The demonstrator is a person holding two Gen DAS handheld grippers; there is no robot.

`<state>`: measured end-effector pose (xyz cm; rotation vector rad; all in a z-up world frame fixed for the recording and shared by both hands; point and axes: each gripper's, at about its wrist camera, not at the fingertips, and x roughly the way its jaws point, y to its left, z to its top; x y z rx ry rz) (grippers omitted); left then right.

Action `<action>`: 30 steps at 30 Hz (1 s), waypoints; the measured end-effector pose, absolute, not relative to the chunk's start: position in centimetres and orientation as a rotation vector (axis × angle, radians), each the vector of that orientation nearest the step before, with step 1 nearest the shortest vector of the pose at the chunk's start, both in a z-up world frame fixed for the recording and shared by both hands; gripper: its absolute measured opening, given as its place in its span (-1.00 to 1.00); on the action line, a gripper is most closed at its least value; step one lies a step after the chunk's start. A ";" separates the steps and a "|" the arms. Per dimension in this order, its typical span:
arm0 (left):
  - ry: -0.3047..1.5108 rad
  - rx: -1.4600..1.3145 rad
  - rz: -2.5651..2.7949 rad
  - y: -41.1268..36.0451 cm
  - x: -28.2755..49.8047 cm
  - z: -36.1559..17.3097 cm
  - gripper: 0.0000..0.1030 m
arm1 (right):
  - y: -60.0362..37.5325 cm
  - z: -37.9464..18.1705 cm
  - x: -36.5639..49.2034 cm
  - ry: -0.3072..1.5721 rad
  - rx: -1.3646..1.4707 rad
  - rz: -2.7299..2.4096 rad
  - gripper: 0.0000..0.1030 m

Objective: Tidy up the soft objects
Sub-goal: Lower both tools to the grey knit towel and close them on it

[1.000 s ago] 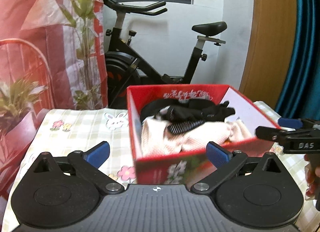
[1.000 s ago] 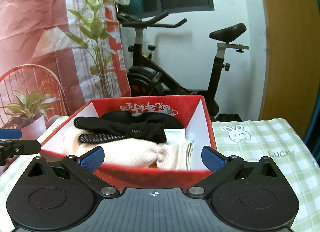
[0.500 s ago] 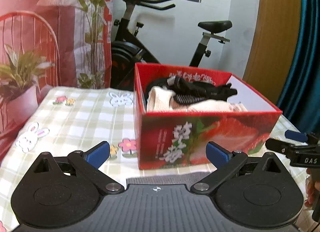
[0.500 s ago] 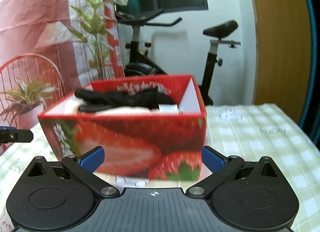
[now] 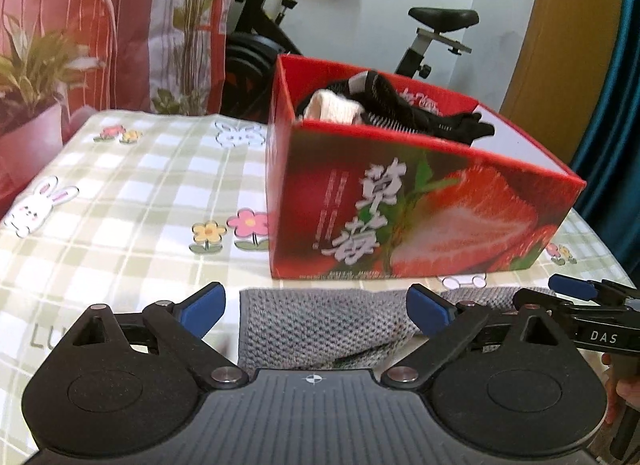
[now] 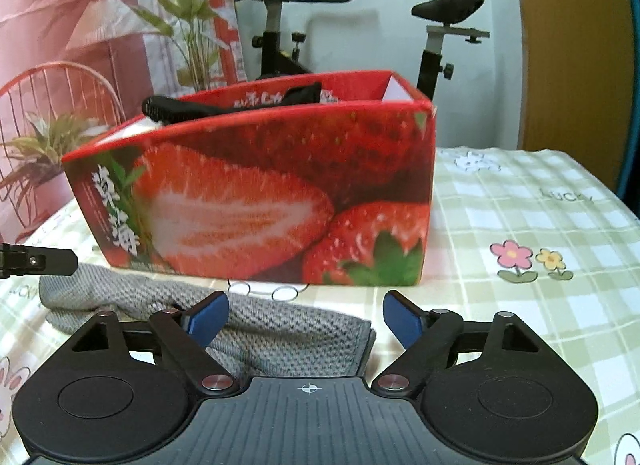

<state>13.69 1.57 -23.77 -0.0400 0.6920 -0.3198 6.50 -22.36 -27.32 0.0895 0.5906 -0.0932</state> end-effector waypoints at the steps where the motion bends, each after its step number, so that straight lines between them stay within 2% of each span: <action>1: 0.698 -0.040 -0.317 1.5 13.7 -24.1 0.90 | -22.4 -27.6 6.5 0.596 0.091 -0.092 0.58; 6: 0.718 -0.093 -0.283 2.6 13.8 -25.5 0.86 | -22.4 -28.4 6.2 0.612 0.092 -0.082 0.47; 14: 0.710 -0.157 -0.269 4.3 13.3 -26.6 0.80 | -22.0 -28.8 6.9 0.643 0.064 -0.070 0.50; 17: 0.710 -0.203 -0.290 4.7 13.6 -27.0 0.64 | -22.1 -28.9 7.1 0.648 0.067 -0.063 0.51; 19: 0.701 -0.210 -0.313 4.7 13.7 -27.1 0.44 | -22.1 -28.9 7.1 0.647 0.073 -0.059 0.51; 21: 0.696 -0.206 -0.336 4.7 13.6 -27.2 0.13 | -22.2 -29.0 7.1 0.646 0.076 -0.054 0.51; 23: 0.688 -0.193 -0.345 4.6 13.5 -27.4 -0.07 | -22.2 -29.0 7.1 0.643 0.071 -0.051 0.44; 27: 0.672 -0.184 -0.374 4.4 13.2 -27.6 -0.59 | -22.0 -29.0 6.9 0.636 0.054 -0.026 0.08; 29: 0.668 -0.181 -0.381 4.2 13.1 -27.5 -0.61 | -21.9 -29.0 6.8 0.635 0.047 -0.001 -0.11; 30: 0.667 -0.175 -0.384 4.1 13.0 -27.6 -0.62 | -21.7 -29.0 6.8 0.634 0.044 0.013 -0.29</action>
